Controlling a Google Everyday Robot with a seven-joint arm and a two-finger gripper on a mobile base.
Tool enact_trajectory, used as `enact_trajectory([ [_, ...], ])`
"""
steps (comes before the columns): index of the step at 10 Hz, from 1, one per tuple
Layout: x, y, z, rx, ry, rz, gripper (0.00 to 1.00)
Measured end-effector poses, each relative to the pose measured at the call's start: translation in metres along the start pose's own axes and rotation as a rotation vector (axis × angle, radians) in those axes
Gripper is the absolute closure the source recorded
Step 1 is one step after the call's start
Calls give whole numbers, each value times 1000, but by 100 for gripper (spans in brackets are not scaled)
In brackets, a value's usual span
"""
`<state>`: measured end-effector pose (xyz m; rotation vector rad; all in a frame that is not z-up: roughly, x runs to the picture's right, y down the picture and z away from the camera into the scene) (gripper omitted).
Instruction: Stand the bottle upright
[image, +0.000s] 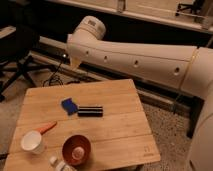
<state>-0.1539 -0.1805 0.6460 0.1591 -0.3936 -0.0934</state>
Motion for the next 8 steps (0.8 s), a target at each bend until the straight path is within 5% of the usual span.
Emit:
enact_trajectory([
  [5, -4, 2, 1, -13, -3, -84, 20],
  [8, -17, 2, 4, -47, -19, -337, 20],
])
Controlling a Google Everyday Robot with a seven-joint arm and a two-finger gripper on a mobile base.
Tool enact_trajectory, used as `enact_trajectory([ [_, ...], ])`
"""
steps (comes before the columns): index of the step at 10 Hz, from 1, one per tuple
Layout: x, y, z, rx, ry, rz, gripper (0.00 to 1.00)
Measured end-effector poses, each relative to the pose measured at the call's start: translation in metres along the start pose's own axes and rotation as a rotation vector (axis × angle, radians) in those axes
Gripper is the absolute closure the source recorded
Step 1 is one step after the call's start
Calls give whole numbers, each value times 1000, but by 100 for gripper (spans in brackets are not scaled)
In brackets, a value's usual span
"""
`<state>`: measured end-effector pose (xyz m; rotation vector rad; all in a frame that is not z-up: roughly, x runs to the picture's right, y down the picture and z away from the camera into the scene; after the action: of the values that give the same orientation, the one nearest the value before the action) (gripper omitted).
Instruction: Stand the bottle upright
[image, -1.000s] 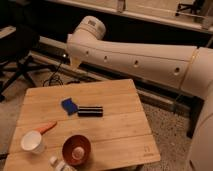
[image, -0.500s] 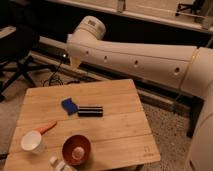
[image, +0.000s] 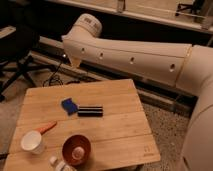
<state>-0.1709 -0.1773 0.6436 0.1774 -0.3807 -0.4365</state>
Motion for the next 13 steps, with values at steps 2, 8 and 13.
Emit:
enact_trajectory([
  [2, -5, 0, 3, -36, -26, -200, 20],
  [8, -22, 29, -1, -195, -206, -706, 20],
  [13, -21, 33, -8, -224, -263, -814, 20],
])
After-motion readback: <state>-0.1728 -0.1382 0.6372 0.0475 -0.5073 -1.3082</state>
